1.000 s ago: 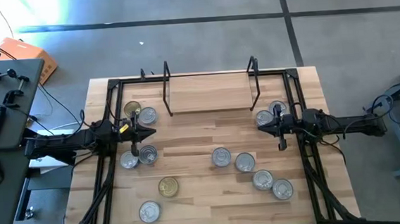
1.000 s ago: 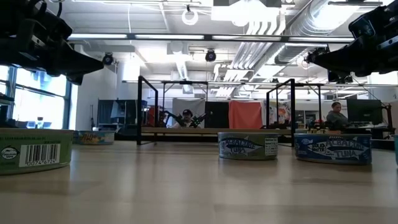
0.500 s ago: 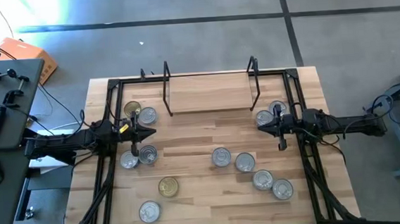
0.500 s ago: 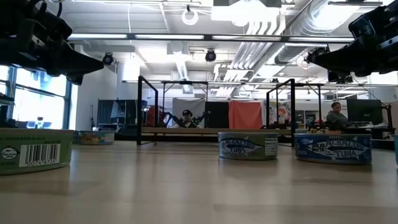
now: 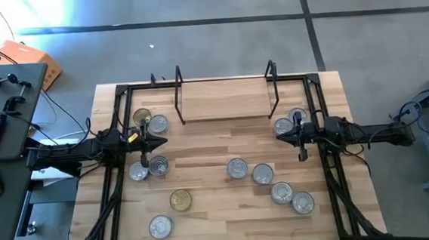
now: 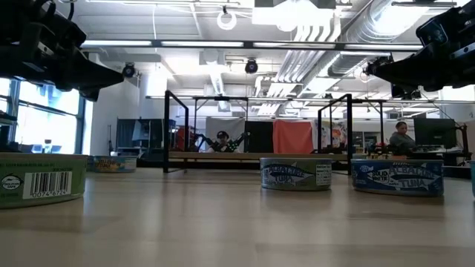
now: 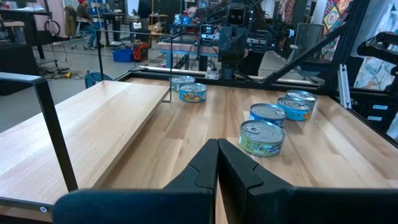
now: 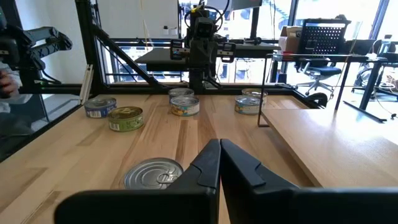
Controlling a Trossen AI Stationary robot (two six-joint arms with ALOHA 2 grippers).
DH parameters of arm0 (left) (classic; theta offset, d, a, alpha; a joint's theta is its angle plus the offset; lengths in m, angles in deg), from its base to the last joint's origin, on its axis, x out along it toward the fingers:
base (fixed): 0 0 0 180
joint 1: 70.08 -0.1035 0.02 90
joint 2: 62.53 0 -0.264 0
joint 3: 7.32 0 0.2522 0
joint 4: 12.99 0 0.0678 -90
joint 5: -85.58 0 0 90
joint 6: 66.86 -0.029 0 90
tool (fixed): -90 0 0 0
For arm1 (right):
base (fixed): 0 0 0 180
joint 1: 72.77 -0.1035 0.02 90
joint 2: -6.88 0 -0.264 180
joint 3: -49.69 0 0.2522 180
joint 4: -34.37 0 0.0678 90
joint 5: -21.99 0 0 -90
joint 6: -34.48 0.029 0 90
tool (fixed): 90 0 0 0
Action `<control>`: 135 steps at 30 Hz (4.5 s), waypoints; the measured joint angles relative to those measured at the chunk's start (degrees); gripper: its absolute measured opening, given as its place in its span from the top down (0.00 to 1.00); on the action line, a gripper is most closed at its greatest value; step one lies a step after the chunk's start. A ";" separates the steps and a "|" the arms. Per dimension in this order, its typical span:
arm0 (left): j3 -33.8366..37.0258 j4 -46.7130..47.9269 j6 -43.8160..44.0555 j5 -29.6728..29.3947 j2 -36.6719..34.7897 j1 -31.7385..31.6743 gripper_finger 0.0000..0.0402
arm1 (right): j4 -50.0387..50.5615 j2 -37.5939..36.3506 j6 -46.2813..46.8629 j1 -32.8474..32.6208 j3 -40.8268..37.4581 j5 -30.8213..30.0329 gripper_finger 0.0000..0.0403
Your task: Stack canned seafood by type on shelf
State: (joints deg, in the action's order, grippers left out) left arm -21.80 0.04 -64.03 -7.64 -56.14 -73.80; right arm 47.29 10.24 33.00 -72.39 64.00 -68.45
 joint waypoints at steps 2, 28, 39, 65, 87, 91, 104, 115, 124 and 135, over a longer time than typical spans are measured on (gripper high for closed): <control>0.01 -0.16 0.00 -0.02 0.00 0.00 1.00 | 0.00 0.01 0.00 0.00 0.00 -0.01 1.00; 0.02 -0.85 2.96 -0.02 -0.02 0.02 1.00 | -0.03 0.01 -4.91 0.00 0.00 -0.01 1.00; 0.01 -0.81 3.61 0.63 -0.02 0.02 1.00 | -7.81 0.01 30.98 -0.02 -0.01 -8.11 1.00; 0.02 0.00 -1.88 0.66 0.09 0.02 1.00 | 41.32 46.22 37.35 -11.65 34.60 -21.06 0.89; 0.02 -3.63 -3.52 0.66 0.09 0.02 1.00 | 43.23 74.85 40.02 0.13 35.88 -23.54 0.63; 0.01 -3.63 -3.21 0.66 0.09 0.02 1.00 | 43.21 76.07 39.97 0.13 36.00 -24.04 0.69; 0.02 -3.91 -3.08 0.67 0.09 0.02 1.00 | 24.01 76.83 23.51 -6.22 37.45 -9.18 0.89; 0.02 -4.07 -6.67 0.76 0.09 0.02 1.00 | 10.18 85.40 7.43 -12.64 37.95 -19.29 0.98; 0.02 -10.33 -8.58 0.99 5.48 0.01 1.00 | 13.72 83.71 9.06 -12.26 41.89 -23.05 0.89; -2.33 -19.92 -10.06 1.94 20.81 0.19 1.00 | 13.10 86.25 1.67 -12.33 41.63 -27.50 0.63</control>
State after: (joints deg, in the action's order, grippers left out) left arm -24.13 -19.88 -74.09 -5.70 -35.32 -73.61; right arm 60.39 96.49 34.67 -84.72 105.63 -95.95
